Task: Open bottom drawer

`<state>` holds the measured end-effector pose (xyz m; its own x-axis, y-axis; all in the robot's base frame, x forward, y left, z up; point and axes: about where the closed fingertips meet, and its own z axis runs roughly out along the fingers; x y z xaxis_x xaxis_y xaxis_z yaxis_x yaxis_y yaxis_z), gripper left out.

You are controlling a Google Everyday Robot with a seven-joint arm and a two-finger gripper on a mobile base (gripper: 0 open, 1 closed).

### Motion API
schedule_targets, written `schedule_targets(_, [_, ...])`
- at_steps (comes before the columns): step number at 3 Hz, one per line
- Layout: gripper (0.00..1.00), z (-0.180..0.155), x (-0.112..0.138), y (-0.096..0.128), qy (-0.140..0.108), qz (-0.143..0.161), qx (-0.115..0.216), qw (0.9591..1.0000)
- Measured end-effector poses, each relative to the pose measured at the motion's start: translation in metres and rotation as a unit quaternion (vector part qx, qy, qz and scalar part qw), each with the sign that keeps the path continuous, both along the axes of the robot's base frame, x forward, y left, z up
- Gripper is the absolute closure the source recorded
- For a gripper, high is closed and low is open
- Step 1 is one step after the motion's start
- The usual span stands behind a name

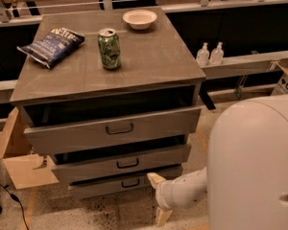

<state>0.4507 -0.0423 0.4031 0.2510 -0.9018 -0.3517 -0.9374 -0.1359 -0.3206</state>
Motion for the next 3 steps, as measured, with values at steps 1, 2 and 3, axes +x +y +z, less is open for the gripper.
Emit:
schedule_targets(1, [0.0, 0.0, -0.002, -0.001, 0.002, 0.001, -0.001, 1.0])
schedule_targets(2, [0.0, -0.022, 0.003, -0.009, 0.001, -0.011, 0.008, 0.9999])
schedule_targets(3, [0.0, -0.051, 0.007, -0.023, -0.003, -0.032, 0.016, 0.9994])
